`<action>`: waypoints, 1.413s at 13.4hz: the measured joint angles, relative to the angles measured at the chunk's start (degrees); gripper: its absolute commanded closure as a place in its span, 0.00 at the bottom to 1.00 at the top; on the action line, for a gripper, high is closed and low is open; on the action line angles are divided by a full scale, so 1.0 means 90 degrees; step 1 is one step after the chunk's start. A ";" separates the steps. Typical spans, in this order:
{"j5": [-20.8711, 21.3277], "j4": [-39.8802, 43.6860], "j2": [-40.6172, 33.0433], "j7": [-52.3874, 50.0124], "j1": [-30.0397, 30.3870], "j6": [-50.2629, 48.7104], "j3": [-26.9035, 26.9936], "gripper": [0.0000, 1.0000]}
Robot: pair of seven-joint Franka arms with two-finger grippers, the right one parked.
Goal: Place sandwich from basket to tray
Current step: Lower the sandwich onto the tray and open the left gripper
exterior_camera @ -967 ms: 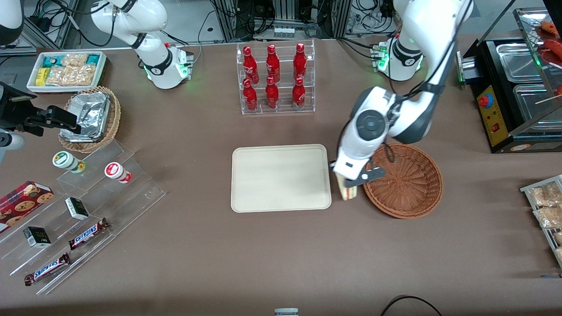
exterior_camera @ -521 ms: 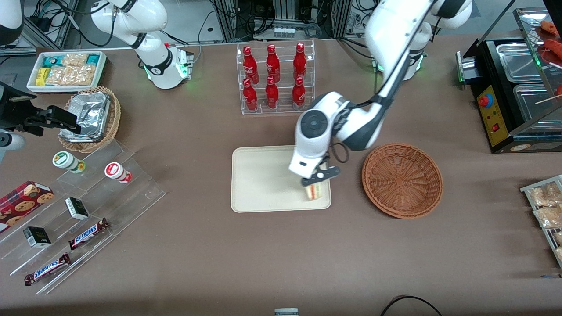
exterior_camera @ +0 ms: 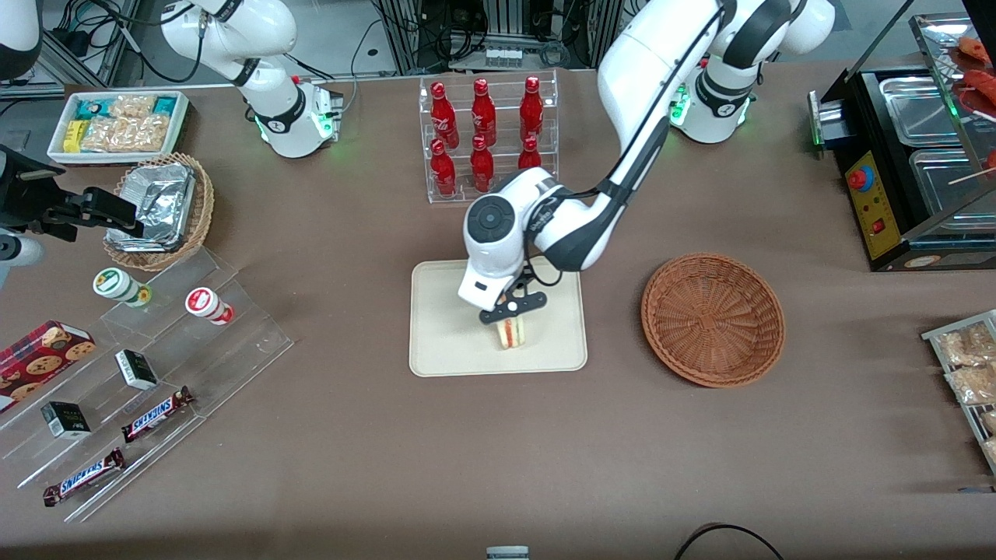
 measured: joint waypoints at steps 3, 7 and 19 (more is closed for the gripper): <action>0.0000 0.0256 0.0257 -0.0051 -0.0116 -0.0021 0.0005 1.00; 0.0011 0.0310 0.0324 -0.0065 -0.0183 -0.0035 0.0011 1.00; 0.0402 0.0381 0.0417 -0.0068 -0.0183 -0.0111 0.0019 0.00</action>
